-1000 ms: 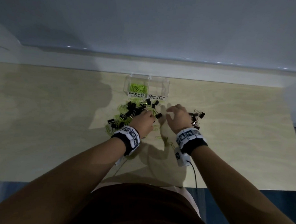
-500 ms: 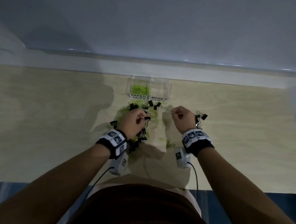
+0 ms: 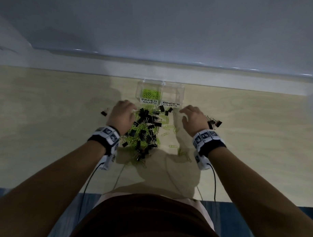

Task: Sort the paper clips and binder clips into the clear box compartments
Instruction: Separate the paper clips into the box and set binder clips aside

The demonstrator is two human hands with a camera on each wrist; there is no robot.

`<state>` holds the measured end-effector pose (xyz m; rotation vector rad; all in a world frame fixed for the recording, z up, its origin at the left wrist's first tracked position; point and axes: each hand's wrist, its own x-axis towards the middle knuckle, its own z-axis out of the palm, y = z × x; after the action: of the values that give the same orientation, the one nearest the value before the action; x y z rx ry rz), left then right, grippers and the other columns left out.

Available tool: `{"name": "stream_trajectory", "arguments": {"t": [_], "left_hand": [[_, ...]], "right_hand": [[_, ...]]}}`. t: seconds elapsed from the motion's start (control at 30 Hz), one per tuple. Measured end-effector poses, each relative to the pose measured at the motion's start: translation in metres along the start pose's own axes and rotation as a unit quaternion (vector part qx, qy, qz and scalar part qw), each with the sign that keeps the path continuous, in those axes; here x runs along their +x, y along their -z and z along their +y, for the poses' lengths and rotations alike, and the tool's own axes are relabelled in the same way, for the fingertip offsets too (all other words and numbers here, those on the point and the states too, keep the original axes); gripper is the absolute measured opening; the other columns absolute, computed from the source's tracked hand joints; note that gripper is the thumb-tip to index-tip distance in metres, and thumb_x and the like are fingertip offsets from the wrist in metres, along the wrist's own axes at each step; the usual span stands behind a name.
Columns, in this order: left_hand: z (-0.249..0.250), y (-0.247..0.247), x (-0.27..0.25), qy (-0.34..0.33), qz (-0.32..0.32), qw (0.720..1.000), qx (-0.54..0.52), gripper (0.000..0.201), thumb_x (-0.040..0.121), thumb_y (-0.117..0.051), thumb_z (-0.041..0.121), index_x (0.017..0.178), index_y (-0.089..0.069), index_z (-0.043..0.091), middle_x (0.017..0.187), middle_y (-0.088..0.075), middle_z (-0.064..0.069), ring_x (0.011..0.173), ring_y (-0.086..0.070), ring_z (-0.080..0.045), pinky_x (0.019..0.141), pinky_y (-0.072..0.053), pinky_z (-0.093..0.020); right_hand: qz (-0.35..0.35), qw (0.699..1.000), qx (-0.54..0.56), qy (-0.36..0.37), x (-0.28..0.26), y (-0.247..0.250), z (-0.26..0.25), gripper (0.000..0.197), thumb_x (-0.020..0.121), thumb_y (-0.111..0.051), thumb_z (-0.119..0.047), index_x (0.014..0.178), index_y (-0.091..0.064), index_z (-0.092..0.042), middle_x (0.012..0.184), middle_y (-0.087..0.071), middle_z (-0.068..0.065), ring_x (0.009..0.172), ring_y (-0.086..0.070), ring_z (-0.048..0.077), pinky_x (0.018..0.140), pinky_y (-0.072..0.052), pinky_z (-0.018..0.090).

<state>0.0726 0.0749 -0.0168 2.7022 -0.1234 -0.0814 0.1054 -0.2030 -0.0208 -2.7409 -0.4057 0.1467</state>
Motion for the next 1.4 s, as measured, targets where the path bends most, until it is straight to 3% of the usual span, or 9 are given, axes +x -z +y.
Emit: {"name": "stream_trajectory", "arguments": {"t": [0.13,0.23,0.5,0.63,0.73,0.9,1.1,1.23,1.4], "left_hand": [[0.049,-0.022,0.01,-0.059,-0.11,0.992,0.005,0.035,0.091,-0.053,0.019,0.126,-0.053,0.016,0.132,-0.049,-0.002,0.125,-0.039,-0.021,0.105,-0.034,-0.036],[0.058,-0.035,0.015,-0.073,-0.152,0.984,0.05,0.045,0.09,-0.055,0.016,0.135,-0.046,0.014,0.137,-0.045,-0.004,0.128,-0.034,-0.024,0.106,-0.034,-0.035],[0.041,-0.037,0.018,-0.073,-0.152,0.986,0.012,0.025,0.088,-0.06,0.013,0.112,-0.059,0.011,0.123,-0.054,-0.004,0.114,-0.046,-0.025,0.094,-0.041,-0.035],[0.035,-0.026,0.013,-0.048,-0.109,0.99,-0.077,0.024,0.087,-0.061,0.015,0.112,-0.062,0.013,0.113,-0.055,-0.001,0.102,-0.052,-0.017,0.089,-0.042,-0.026],[0.024,-0.013,0.006,0.02,-0.063,0.987,-0.147,0.02,0.086,-0.064,0.016,0.106,-0.063,0.015,0.103,-0.054,0.004,0.092,-0.053,-0.011,0.086,-0.044,-0.022],[-0.015,0.005,-0.007,0.143,0.041,0.963,-0.224,0.02,0.085,-0.066,0.015,0.105,-0.062,0.01,0.103,-0.06,0.002,0.087,-0.06,-0.011,0.071,-0.044,-0.01],[-0.068,0.016,-0.011,0.182,0.063,0.978,-0.076,0.019,0.086,-0.06,0.009,0.104,-0.064,0.003,0.104,-0.062,-0.017,0.091,-0.061,-0.032,0.083,-0.05,-0.037],[-0.053,0.013,-0.01,0.088,0.057,0.994,0.016,0.026,0.081,-0.06,0.007,0.106,-0.064,0.006,0.107,-0.057,-0.016,0.099,-0.05,-0.037,0.086,-0.046,-0.047],[0.017,-0.002,0.004,-0.028,-0.074,0.996,-0.038,0.025,0.089,-0.057,0.02,0.114,-0.061,0.015,0.112,-0.054,0.0,0.108,-0.046,-0.017,0.094,-0.039,-0.03]], "right_hand": [[-0.101,0.993,-0.039,0.04,0.016,-0.016,-0.028,0.046,0.083,-0.053,0.002,0.124,-0.055,-0.016,0.133,-0.05,0.002,0.115,-0.049,0.024,0.094,-0.05,0.039],[-0.114,0.992,-0.043,0.033,0.016,-0.024,-0.03,0.047,0.081,-0.052,0.006,0.124,-0.055,-0.012,0.13,-0.047,0.006,0.113,-0.049,0.026,0.095,-0.049,0.039],[-0.088,0.995,0.042,-0.005,0.01,-0.027,-0.024,0.02,0.082,-0.055,0.001,0.1,-0.064,-0.003,0.106,-0.054,0.013,0.094,-0.055,0.032,0.083,-0.051,0.039],[-0.042,0.994,0.096,-0.034,0.01,-0.022,-0.016,0.005,0.076,-0.059,-0.003,0.08,-0.06,-0.004,0.087,-0.056,0.011,0.075,-0.054,0.027,0.067,-0.05,0.036],[0.055,0.985,0.135,-0.088,0.001,-0.015,0.003,0.007,0.072,-0.058,0.0,0.073,-0.054,-0.005,0.077,-0.051,0.008,0.064,-0.046,0.022,0.058,-0.035,0.027],[0.064,0.98,0.074,-0.174,-0.015,-0.004,0.041,0.007,0.076,-0.055,-0.004,0.083,-0.055,-0.003,0.089,-0.053,0.015,0.08,-0.051,0.034,0.065,-0.04,0.035],[-0.004,0.992,-0.047,-0.118,-0.015,-0.009,0.008,0.02,0.082,-0.057,-0.024,0.1,-0.059,-0.013,0.103,-0.057,0.007,0.1,-0.051,0.03,0.091,-0.041,0.047],[-0.049,0.996,-0.006,-0.071,-0.004,-0.022,-0.031,0.021,0.087,-0.054,-0.031,0.102,-0.059,-0.018,0.105,-0.058,0.0,0.101,-0.052,0.022,0.093,-0.043,0.042],[-0.084,0.993,-0.018,-0.081,0.009,-0.033,-0.049,0.022,0.085,-0.054,-0.022,0.102,-0.059,-0.01,0.103,-0.06,0.011,0.097,-0.053,0.03,0.086,-0.045,0.041]]}}
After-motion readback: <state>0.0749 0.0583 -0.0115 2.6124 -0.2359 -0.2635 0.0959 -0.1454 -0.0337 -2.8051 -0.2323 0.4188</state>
